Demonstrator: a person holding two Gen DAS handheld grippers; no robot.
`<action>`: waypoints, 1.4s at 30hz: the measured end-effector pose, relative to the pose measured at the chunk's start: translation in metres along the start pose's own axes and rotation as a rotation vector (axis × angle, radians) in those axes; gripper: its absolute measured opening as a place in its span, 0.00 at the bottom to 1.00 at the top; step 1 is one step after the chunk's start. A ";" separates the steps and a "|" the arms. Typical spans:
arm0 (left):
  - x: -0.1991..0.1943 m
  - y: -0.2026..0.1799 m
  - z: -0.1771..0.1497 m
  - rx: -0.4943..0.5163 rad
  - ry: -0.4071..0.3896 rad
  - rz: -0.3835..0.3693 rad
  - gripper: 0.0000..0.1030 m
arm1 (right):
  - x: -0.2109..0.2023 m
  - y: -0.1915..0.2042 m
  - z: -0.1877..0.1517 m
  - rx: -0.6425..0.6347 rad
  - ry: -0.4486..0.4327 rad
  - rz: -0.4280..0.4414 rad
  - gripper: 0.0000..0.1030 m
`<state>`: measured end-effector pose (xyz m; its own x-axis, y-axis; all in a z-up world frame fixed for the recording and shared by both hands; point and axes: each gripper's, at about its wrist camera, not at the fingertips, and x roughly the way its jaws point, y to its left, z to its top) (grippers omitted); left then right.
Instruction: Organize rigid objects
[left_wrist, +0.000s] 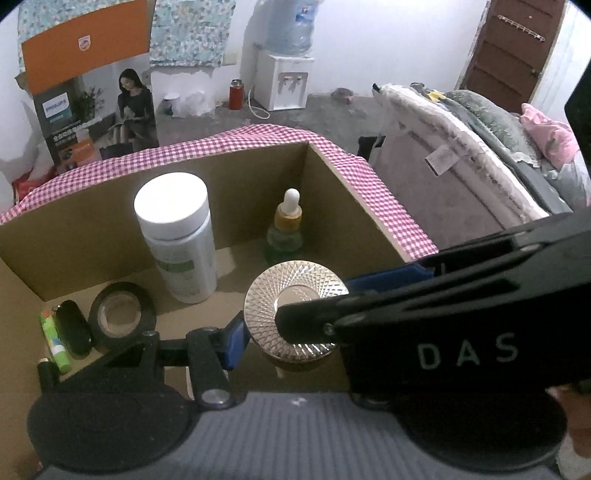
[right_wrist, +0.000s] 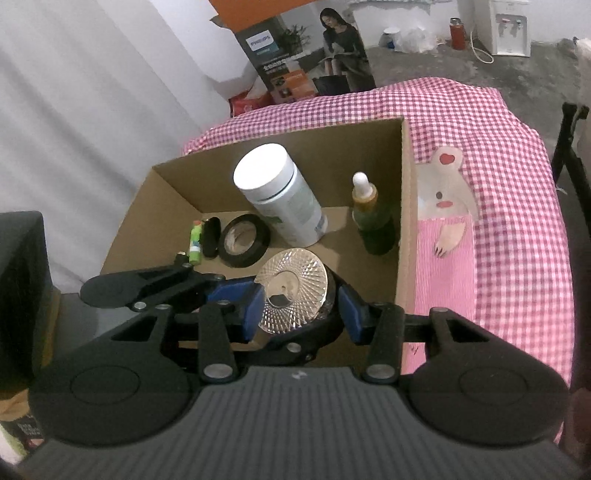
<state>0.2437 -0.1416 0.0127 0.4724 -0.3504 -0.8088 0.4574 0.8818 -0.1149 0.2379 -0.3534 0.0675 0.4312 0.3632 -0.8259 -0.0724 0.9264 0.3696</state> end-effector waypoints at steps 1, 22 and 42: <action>0.002 0.000 0.002 -0.007 0.007 -0.002 0.56 | 0.002 -0.001 0.003 -0.002 0.005 0.001 0.43; 0.009 -0.001 -0.001 -0.074 0.031 -0.032 0.64 | -0.012 0.001 0.001 -0.046 -0.050 0.003 0.46; -0.147 -0.011 -0.061 0.013 -0.275 0.122 1.00 | -0.142 0.082 -0.086 -0.082 -0.574 0.006 0.99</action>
<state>0.1234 -0.0809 0.0974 0.7099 -0.3161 -0.6294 0.3933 0.9193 -0.0181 0.0933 -0.3205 0.1783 0.8475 0.2773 -0.4525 -0.1359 0.9376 0.3201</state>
